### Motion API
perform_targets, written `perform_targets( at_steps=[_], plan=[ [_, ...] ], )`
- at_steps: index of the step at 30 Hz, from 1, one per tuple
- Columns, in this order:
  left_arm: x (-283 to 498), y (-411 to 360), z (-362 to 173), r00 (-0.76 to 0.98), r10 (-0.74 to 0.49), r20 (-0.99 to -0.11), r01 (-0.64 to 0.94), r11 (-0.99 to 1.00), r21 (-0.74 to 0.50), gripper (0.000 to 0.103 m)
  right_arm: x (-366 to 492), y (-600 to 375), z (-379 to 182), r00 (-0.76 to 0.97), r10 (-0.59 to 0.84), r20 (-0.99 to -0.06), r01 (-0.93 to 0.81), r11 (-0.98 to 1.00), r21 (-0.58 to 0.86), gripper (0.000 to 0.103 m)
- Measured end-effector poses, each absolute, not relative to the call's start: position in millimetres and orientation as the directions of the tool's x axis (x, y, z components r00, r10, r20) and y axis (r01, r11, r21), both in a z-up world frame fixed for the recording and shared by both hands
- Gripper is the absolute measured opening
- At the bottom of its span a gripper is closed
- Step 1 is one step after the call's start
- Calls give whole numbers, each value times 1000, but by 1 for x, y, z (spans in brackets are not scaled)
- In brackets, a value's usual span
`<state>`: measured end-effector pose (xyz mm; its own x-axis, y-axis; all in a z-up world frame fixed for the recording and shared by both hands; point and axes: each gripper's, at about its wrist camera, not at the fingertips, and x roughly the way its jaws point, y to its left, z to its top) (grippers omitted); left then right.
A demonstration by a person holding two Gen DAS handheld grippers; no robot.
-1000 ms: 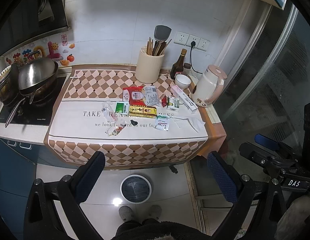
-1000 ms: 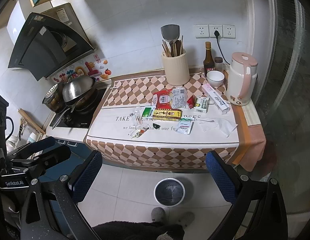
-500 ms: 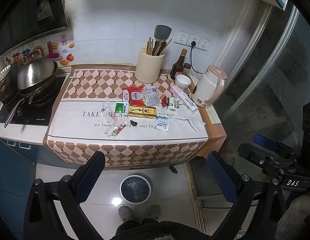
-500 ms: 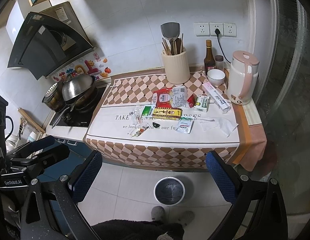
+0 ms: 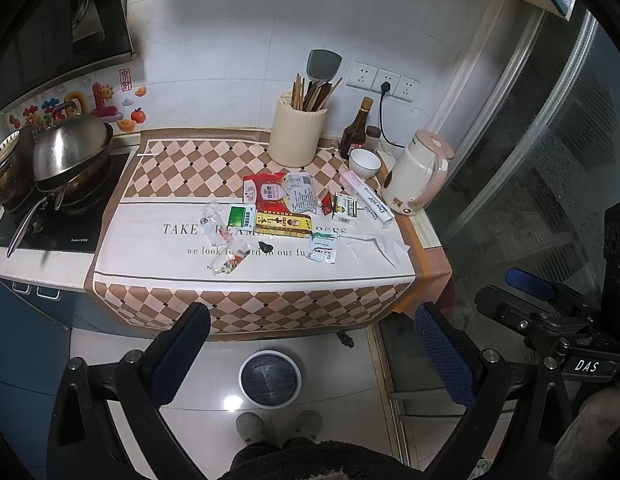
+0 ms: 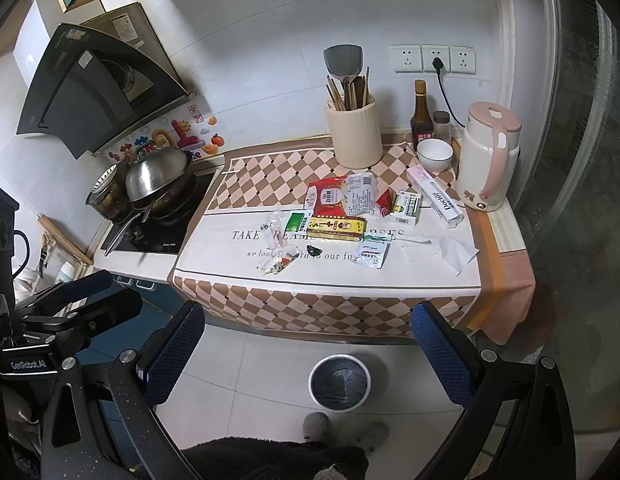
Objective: Collect trash
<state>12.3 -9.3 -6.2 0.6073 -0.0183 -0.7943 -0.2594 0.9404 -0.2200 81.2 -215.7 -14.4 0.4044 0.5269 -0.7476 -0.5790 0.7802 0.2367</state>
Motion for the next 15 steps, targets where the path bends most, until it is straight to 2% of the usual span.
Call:
perform_targets(
  at_steps=[15],
  plan=[
    [12,-9,-6,606,-21,-795,-258,940,-222,103,82,-216,-14,402,527,-749,-578,780,239,103]
  ],
)
